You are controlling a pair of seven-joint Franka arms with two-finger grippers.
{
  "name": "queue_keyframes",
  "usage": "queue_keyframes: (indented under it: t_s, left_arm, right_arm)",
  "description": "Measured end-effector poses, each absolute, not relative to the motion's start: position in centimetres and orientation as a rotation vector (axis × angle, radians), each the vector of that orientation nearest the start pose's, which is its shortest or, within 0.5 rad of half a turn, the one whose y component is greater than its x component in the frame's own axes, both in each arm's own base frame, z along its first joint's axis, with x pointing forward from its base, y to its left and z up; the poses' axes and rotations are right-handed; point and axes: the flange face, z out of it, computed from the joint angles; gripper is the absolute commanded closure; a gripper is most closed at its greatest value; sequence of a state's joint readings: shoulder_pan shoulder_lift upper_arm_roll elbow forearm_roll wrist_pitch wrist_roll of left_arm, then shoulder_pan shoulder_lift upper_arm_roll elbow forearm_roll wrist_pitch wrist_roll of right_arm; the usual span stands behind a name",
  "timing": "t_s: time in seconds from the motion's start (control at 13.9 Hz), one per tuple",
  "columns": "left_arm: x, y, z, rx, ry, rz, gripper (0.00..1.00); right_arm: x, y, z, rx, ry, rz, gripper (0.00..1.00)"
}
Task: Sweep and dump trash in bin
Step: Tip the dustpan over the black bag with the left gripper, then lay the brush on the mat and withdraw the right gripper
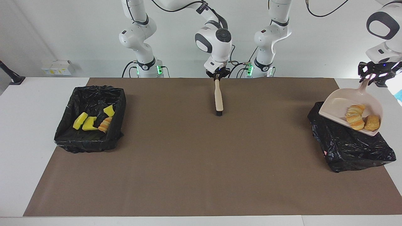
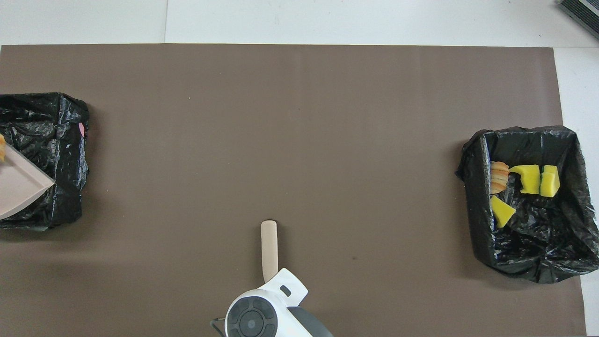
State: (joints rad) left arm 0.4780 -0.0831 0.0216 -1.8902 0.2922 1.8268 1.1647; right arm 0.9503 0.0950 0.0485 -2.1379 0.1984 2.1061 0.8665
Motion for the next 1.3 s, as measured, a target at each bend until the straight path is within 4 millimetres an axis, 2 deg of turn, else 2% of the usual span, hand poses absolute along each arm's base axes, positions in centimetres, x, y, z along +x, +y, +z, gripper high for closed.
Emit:
queue_keyframes:
  t_s: [0.14,0.22,0.29,0.36,0.58,0.79,1.01,1.3]
  left_arm:
    - [46.6,29.5,55.5,-2.616,1.108,0.374,1.0]
    - [47.1,30.2,56.2,-2.563,1.129,0.409,1.0]
    - [47.6,30.7,56.7,-2.521,1.137,0.44,1.0]
    - [48.1,31.1,56.9,-2.482,1.144,0.473,1.0]
    - [49.0,31.3,57.2,-2.385,1.164,0.56,1.0]
    - [50.4,29.8,57.7,-2.238,1.219,0.646,1.0]
    - [52.0,27.3,58.1,-2.118,1.282,0.682,1.0]
    - [52.6,27.3,58.8,-2.014,1.289,0.73,1.0]
  right_arm:
    - [27.8,45.9,35.2,-3.13,-0.05,0.33,0.83]
    - [27.6,45.8,35.1,-3.131,-0.053,0.329,0.75]
    - [27.5,45.8,35.0,-3.128,-0.055,0.323,0.48]
    - [27.4,45.8,34.8,-3.129,-0.058,0.32,0.0]
    - [27.4,45.8,34.9,-3.133,-0.056,0.32,0.0]
    - [28.7,45.4,36.8,-3.155,-0.054,0.313,0.0]
    - [32.0,44.1,40.6,-3.159,-0.021,0.322,0.0]
    - [38.1,40.0,45.3,-3.14,-0.096,0.316,0.0]
